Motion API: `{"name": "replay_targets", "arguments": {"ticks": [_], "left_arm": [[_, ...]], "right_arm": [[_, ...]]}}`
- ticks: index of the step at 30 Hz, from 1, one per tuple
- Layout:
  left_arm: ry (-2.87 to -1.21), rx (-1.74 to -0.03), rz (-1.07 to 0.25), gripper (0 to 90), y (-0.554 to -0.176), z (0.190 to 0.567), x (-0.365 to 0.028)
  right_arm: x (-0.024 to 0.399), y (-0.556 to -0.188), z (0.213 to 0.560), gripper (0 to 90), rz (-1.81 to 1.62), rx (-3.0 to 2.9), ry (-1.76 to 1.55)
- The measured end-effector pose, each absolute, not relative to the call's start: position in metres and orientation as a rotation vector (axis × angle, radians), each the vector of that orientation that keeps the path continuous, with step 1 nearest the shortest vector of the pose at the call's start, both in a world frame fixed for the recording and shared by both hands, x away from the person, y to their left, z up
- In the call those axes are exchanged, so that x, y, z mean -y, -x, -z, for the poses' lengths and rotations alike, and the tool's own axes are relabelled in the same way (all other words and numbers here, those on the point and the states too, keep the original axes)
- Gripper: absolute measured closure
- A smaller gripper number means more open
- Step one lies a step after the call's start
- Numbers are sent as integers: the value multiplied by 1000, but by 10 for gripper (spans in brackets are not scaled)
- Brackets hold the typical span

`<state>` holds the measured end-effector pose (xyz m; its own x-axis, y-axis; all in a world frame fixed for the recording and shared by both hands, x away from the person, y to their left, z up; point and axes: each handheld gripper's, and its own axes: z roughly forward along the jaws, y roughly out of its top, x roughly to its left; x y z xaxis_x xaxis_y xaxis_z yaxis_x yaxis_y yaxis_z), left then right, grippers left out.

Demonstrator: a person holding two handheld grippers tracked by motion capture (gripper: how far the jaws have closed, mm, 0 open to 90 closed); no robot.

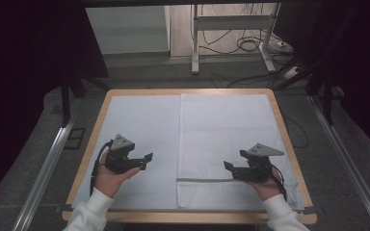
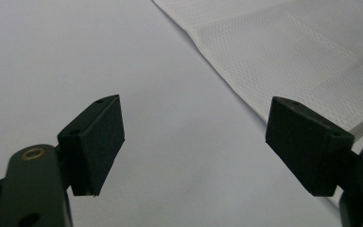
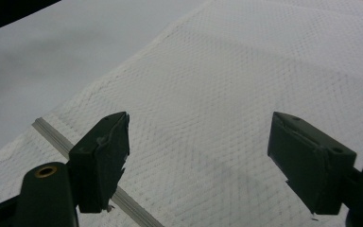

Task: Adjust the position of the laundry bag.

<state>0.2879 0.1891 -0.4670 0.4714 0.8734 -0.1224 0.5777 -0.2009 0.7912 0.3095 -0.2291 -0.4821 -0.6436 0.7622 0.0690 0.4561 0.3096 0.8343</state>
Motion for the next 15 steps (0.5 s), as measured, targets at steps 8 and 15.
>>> {"name": "replay_targets", "arguments": {"ticks": [8, 15], "left_arm": [[-1907, -1197, -425, 200, -284, 462, -185], [-1888, -1175, -427, 170, -287, 462, -185]], "right_arm": [[231, -309, 481, 208, -1250, -2225, -1082], [230, -306, 481, 209, -1223, -2230, -1052]]}}
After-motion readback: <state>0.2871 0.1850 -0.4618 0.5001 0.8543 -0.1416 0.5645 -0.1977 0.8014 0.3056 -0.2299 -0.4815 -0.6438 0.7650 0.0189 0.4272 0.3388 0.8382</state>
